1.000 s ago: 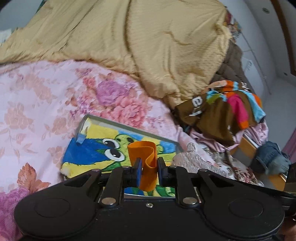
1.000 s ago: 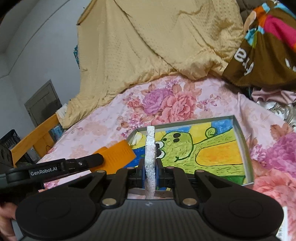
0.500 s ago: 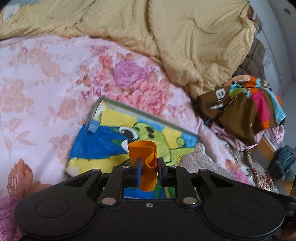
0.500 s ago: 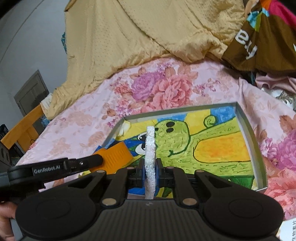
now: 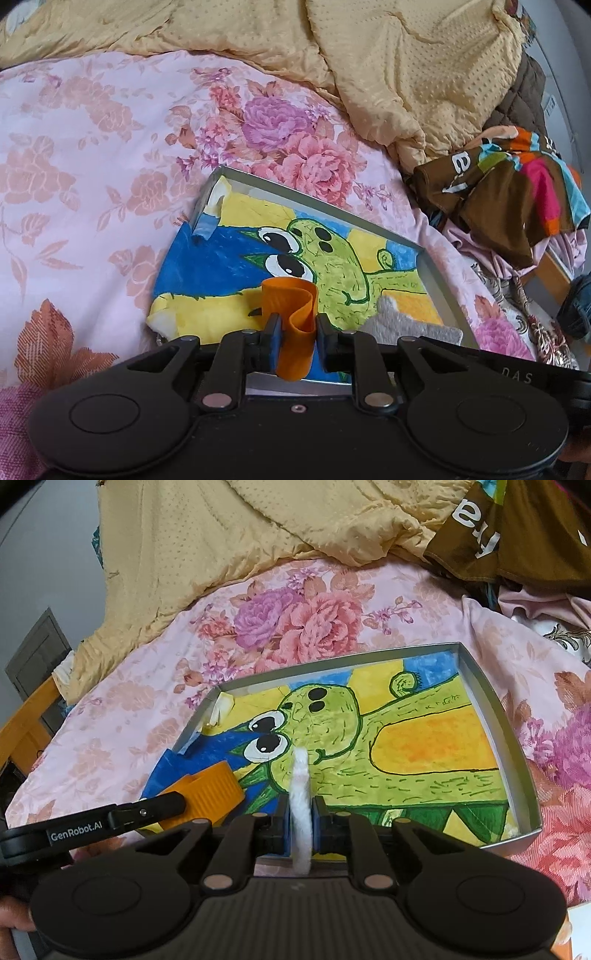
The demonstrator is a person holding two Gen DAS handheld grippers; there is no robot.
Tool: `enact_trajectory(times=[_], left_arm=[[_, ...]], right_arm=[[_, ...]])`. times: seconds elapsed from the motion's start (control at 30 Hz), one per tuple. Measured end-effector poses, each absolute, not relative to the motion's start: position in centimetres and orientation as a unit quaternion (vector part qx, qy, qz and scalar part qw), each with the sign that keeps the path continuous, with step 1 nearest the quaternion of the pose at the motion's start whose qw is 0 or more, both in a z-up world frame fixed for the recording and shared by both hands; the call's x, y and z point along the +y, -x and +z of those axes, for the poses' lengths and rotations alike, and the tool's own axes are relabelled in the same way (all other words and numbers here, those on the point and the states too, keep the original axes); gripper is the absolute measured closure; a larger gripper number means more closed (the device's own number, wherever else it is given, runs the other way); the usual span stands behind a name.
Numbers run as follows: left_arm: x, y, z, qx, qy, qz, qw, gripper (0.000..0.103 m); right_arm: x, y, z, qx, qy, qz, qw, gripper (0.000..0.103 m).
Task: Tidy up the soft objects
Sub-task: 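Carry the orange strip and white foam piece over the frog picture tray, then open both grippers to drop the strip and foam into the tray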
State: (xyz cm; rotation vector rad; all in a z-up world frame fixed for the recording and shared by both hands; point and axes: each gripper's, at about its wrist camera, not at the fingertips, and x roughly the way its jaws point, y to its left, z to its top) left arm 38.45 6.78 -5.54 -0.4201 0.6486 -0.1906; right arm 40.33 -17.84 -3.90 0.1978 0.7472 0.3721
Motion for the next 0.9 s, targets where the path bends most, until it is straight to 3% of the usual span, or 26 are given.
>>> enact_trajectory(times=[0.17, 0.33, 0.5, 0.9], left_arm=[[6.4, -38.2, -5.3, 0.317, 0.198, -0.091, 0.923, 0.078], [6.1, -37.9, -5.2, 0.317, 0.193, -0.092, 0.924, 0.072], [5.5, -36.8, -4.3, 0.298, 0.178, -0.081, 0.934, 0.053], [4.4, -31.7, -0.3, 0.233, 0.131, -0.056, 0.962, 0.026]], right_arm=[[-17.8, -40.1, -3.6, 0.361, -0.092, 0.176, 0.911, 0.085], [-18.1, -39.6, -3.0, 0.354, -0.084, 0.167, 0.916, 0.062], [-18.6, -38.9, -2.2, 0.343, -0.072, 0.156, 0.924, 0.048], [-20.3, -34.3, 1.3, 0.281, -0.047, 0.148, 0.947, 0.022]])
